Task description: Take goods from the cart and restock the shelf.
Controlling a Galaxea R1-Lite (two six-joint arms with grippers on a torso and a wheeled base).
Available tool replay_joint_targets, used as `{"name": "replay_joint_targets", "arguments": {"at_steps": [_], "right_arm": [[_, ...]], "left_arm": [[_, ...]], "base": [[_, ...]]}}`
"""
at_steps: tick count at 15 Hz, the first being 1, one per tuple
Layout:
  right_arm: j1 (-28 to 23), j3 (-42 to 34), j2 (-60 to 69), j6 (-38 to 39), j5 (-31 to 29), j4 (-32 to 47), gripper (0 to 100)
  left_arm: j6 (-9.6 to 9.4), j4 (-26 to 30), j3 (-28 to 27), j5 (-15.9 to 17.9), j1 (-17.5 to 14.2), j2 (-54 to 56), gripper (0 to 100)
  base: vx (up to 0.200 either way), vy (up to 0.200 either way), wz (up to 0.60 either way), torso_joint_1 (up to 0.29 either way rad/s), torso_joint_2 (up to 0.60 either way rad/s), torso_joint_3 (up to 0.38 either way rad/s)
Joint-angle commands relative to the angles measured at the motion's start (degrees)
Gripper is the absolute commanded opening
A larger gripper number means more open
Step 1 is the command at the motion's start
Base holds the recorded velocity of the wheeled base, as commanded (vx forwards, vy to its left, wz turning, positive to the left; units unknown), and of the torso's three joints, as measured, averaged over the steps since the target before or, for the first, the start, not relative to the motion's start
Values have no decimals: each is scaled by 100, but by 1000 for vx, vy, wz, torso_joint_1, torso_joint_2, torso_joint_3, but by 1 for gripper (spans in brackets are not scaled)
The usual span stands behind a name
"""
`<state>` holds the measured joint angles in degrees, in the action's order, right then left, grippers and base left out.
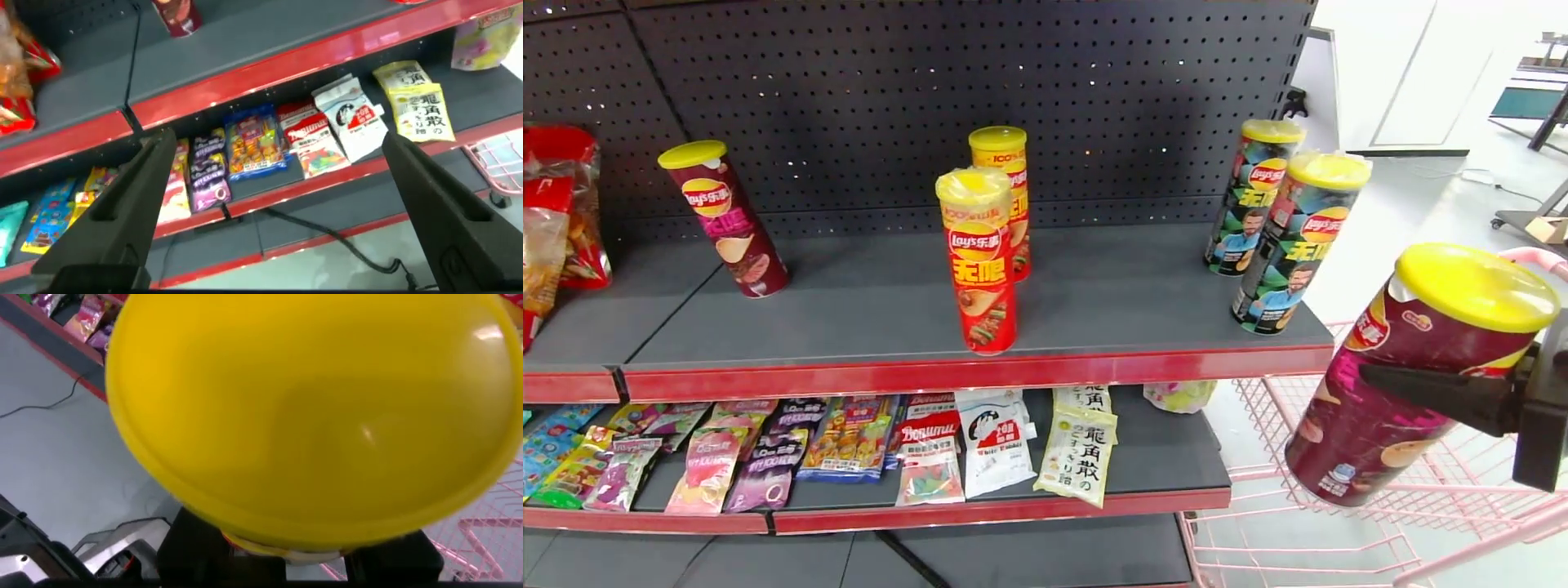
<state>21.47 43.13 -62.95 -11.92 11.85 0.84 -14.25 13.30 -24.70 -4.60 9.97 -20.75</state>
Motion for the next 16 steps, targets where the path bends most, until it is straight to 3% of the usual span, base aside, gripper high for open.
{"name": "replay_joint_targets", "arguments": {"at_steps": [1,4,6,9,16], "right_arm": [[7,-103,-33,181,19,-260,0],[51,-507,2,217,46,-998,0],[174,-525,108,217,221,-972,0],[745,-437,-59,208,265,-998,0],[798,-499,-33,217,274,-1007,0]], "left_arm": [[1,6,18,-6,5,1,100],[-8,6,18,-6,5,-8,100],[-8,6,18,-6,5,-17,100],[-16,6,18,-6,5,-17,100],[-69,6,26,-6,5,1,100]], "base": [[0,200,0,-12,-2,7],[0,200,0,10,4,2],[0,200,0,0,2,2],[0,200,0,-1,1,2],[0,200,0,2,2,2]]}}
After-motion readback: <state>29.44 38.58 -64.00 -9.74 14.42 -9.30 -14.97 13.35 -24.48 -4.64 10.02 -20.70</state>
